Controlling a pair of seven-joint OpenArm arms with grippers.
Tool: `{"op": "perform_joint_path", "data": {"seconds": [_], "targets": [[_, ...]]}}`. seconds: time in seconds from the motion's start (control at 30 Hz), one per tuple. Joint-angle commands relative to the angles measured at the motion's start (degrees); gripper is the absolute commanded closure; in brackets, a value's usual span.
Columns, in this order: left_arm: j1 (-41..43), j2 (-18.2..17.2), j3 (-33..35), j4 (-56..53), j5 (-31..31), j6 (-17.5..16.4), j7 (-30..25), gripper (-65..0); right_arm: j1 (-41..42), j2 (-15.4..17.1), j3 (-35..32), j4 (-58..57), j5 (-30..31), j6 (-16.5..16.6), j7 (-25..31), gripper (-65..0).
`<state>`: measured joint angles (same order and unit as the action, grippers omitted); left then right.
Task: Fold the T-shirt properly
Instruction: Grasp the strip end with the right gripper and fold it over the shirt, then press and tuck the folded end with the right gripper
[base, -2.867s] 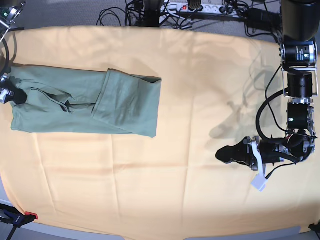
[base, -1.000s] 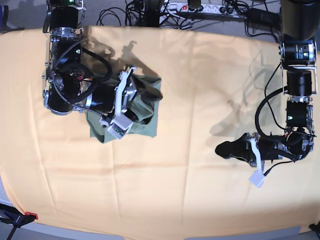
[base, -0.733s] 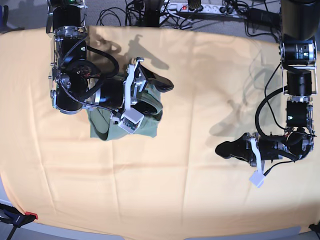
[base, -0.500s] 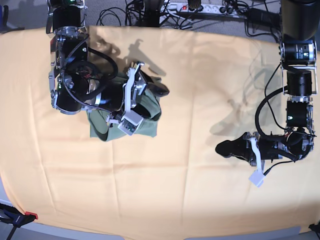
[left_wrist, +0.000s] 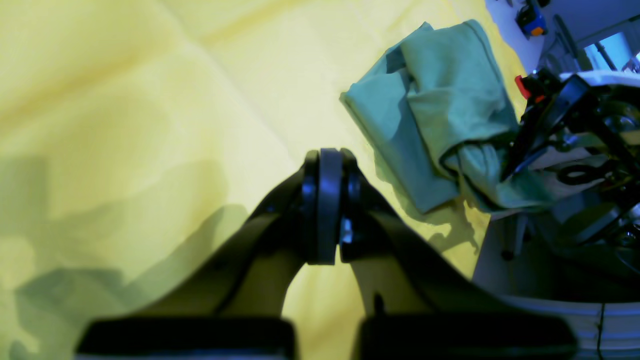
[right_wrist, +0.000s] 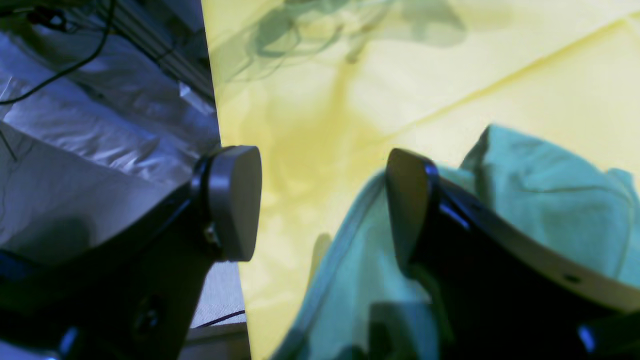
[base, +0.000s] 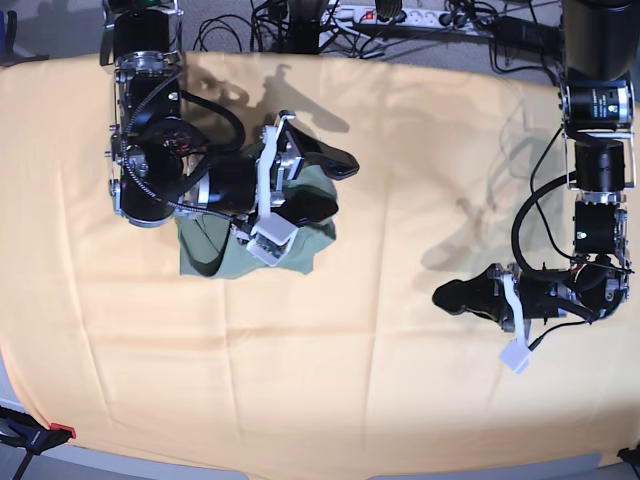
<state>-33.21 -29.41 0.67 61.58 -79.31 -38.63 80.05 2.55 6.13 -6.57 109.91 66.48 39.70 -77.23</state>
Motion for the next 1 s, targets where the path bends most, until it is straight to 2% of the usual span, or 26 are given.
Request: {"op": "perform_joint_path", "data": {"seconds": [0.0, 0.13, 0.4, 0.5, 0.63, 0.73, 0.9, 0.97], "targets": [[-1.88, -1.14, -0.37, 0.94, -1.57, -0.39, -0.31, 0.0, 1.11, 0.22, 0.24, 0.87, 0.42, 0.30, 1.03, -40.6], [-1.88, -1.33, -0.37, 0.94, -1.66, -0.42, -0.50, 0.0, 1.99, 0.42, 2.71, 1.16, 0.20, 0.30, 1.07, -40.2], [-1.86, -1.73, -0.37, 0.94, -1.60, -0.39, -0.44, 0.0, 4.90, 0.72, 13.16, 1.97, 2.36, 0.30, -0.37, -40.2], [-1.88, -1.86, -0.37, 0.94, -1.84, -0.39, -0.52, 0.0, 3.78, 2.34, 13.31, 1.97, 2.82, 0.30, -2.25, -40.2], [-1.88, -1.88, -0.37, 0.94, -1.81, -0.39, -0.50, 0.0, 1.03, 5.49, 13.31, 1.97, 2.21, 0.30, -2.10, -40.2], [-1.88, -1.88, -0.37, 0.94, -1.81, -0.39, -0.50, 0.0, -0.48, 6.95, 13.31, 1.97, -1.73, 0.30, 0.22, -40.2], [-1.88, -1.86, -0.37, 0.94, -2.21, -0.39, -0.72, 0.0, -3.87, 7.06, 12.39, 1.29, -11.91, 0.30, 8.22, -40.2], [-1.88, -1.86, -0.37, 0.94, -2.69, -0.39, -0.94, 0.0, -4.31, 7.04, 10.95, 1.25, -14.19, 0.30, 10.43, -40.2]]}}
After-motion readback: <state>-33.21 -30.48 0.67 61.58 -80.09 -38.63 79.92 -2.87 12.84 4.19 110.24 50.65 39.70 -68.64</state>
